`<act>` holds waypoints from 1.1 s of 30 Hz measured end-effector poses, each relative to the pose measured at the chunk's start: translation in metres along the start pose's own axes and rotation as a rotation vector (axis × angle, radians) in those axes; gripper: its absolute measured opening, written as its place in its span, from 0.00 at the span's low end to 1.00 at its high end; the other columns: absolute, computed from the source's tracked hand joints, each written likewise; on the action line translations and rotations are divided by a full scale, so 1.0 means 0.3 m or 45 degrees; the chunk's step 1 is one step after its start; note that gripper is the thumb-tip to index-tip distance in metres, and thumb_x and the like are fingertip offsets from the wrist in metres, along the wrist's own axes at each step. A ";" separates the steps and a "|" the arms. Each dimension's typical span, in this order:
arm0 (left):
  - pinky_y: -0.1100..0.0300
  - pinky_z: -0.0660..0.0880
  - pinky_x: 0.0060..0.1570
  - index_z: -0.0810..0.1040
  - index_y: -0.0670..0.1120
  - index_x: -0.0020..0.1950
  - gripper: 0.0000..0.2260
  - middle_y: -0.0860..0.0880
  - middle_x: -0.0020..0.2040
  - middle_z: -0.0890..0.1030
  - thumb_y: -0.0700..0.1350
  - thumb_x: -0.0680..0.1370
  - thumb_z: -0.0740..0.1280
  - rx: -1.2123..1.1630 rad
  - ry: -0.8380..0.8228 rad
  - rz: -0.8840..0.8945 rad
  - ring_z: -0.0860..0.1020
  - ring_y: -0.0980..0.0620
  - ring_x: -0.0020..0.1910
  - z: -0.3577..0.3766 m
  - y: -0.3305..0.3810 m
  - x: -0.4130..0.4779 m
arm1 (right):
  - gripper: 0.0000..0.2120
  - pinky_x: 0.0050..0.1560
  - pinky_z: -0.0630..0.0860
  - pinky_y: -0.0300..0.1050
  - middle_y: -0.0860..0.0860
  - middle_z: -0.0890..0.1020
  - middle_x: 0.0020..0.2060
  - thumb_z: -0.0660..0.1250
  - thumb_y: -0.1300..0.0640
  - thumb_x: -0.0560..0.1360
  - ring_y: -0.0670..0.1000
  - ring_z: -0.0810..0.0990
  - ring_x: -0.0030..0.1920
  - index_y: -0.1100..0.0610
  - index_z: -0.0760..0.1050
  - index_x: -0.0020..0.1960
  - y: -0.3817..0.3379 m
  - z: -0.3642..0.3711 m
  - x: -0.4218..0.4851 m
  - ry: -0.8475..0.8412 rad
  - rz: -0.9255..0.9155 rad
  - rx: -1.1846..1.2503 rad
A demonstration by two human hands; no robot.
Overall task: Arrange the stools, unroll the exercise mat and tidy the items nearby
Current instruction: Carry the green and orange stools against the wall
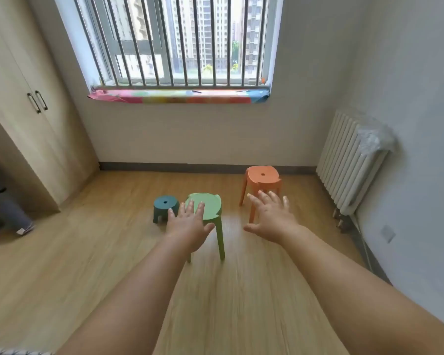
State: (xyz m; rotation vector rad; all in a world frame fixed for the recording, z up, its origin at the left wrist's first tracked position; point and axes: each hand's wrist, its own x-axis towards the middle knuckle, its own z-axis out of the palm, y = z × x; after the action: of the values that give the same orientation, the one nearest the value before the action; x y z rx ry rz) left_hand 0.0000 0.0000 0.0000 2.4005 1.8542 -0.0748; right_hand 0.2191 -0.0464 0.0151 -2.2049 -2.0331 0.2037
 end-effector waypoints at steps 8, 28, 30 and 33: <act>0.41 0.48 0.74 0.45 0.53 0.79 0.31 0.51 0.79 0.48 0.64 0.80 0.48 0.072 -0.099 -0.030 0.48 0.46 0.78 0.161 -0.041 0.361 | 0.41 0.75 0.43 0.61 0.49 0.51 0.79 0.63 0.34 0.73 0.55 0.46 0.78 0.42 0.47 0.78 0.069 0.187 0.384 -0.171 -0.007 0.036; 0.44 0.52 0.74 0.50 0.50 0.79 0.30 0.48 0.79 0.54 0.60 0.80 0.53 -0.098 -0.339 -0.169 0.54 0.46 0.77 0.396 -0.152 1.130 | 0.42 0.75 0.54 0.59 0.52 0.59 0.77 0.66 0.35 0.71 0.56 0.55 0.76 0.47 0.51 0.78 0.101 0.518 1.197 -0.479 -0.018 0.153; 0.44 0.53 0.75 0.51 0.50 0.79 0.30 0.48 0.79 0.55 0.60 0.80 0.53 -0.101 -0.361 -0.155 0.55 0.46 0.77 0.405 -0.191 1.220 | 0.42 0.75 0.55 0.58 0.52 0.60 0.76 0.66 0.35 0.72 0.56 0.57 0.76 0.47 0.51 0.78 0.083 0.536 1.280 -0.495 0.021 0.155; 0.44 0.55 0.74 0.51 0.50 0.79 0.30 0.48 0.79 0.56 0.60 0.80 0.53 -0.095 -0.399 -0.096 0.57 0.46 0.76 0.422 -0.255 1.352 | 0.42 0.75 0.56 0.57 0.52 0.60 0.76 0.66 0.37 0.72 0.55 0.57 0.76 0.48 0.51 0.79 0.052 0.559 1.405 -0.546 0.086 0.179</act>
State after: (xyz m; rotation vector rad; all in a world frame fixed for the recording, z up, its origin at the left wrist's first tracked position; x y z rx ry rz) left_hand 0.0325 0.3946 -0.1723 2.1244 1.7671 -0.3587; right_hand 0.2364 0.3737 -0.1556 -2.2927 -2.0559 0.8662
